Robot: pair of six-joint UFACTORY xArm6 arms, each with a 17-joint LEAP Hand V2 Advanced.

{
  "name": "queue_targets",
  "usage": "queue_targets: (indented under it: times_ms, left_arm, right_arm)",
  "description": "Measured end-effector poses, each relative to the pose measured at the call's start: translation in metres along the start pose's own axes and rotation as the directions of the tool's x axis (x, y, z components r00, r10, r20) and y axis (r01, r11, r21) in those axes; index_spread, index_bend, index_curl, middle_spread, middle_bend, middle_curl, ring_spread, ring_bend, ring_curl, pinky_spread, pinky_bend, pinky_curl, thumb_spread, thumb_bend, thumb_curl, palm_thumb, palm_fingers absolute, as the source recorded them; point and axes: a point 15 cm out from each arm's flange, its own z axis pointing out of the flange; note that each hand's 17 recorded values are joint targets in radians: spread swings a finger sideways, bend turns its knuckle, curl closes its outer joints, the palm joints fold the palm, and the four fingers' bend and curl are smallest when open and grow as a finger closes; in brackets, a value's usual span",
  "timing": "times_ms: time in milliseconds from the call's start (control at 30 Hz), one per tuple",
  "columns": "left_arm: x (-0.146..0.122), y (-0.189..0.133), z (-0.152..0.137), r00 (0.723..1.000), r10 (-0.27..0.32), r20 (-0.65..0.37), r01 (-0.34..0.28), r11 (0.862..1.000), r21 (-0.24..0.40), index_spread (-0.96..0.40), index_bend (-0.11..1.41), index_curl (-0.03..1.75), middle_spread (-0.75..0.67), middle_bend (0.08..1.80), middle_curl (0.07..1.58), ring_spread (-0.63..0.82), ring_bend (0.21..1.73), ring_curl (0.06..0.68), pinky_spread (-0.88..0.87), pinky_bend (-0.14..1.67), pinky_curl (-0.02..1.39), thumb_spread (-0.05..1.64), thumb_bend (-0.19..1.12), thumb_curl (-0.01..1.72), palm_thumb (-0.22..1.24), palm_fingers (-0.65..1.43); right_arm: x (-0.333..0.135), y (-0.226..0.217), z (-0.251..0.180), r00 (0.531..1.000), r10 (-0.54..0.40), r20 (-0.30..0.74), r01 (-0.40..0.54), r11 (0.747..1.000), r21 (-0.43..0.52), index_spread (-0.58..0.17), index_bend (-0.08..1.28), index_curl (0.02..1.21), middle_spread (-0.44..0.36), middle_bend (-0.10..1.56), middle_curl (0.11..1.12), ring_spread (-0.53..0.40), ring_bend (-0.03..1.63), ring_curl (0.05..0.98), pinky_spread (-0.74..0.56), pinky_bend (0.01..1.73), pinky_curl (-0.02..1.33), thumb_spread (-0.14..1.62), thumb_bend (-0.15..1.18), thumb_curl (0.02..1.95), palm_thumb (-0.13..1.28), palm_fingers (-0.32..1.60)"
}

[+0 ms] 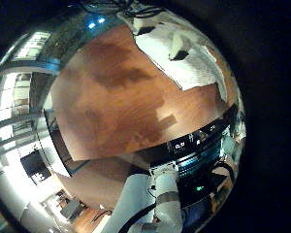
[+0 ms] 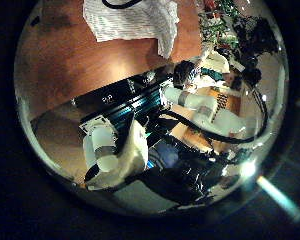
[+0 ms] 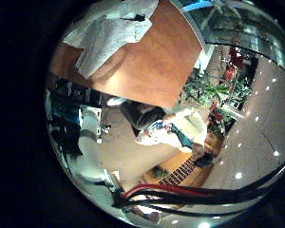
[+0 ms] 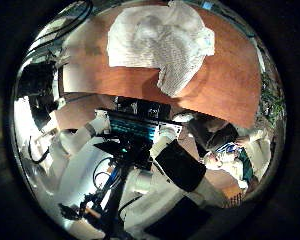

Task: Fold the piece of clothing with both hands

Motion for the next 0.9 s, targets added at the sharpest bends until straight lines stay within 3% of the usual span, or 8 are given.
queue_targets:
  times_ms: [333,700,900]
  left_arm:
    - [0.003,-0.009,0.013,1.0,0.006,-0.008,-0.006,1.0,-0.029,0.08,0.16,0.31,0.37,0.19,0.33,0.52,0.64,0.206,0.51,0.37,0.33,1.21,-0.02,0.31,0.3,0.01]
    - [-0.006,-0.043,0.028,0.989,0.113,0.091,-0.112,0.994,-0.017,0.08,0.16,0.3,0.37,0.19,0.33,0.52,0.64,0.208,0.51,0.38,0.33,1.2,-0.02,0.32,0.35,0.0]
    - [0.005,-0.072,0.048,0.975,0.176,0.133,-0.177,0.984,-0.001,0.08,0.16,0.3,0.37,0.19,0.33,0.52,0.64,0.209,0.5,0.39,0.33,1.18,-0.02,0.32,0.35,0.0]
  right_arm:
    - [0.011,0.002,0.008,1.0,0.011,0.026,-0.011,1.0,-0.021,-0.328,0.16,0.31,0.012,0.21,0.35,0.143,0.53,0.186,0.33,0.64,0.14,1.38,-0.01,0.28,0.47,0.14]
    - [0.002,-0.001,0.009,0.998,0.015,0.061,-0.014,1.0,-0.02,-0.325,0.16,0.3,0.012,0.21,0.36,0.144,0.52,0.201,0.33,0.61,0.17,1.38,-0.01,0.27,0.46,0.16]
    - [-0.004,0.002,0.011,0.993,0.037,0.115,-0.034,0.999,-0.032,-0.319,0.16,0.29,0.001,0.23,0.36,0.129,0.53,0.212,0.33,0.59,0.17,1.38,-0.01,0.27,0.46,0.19]
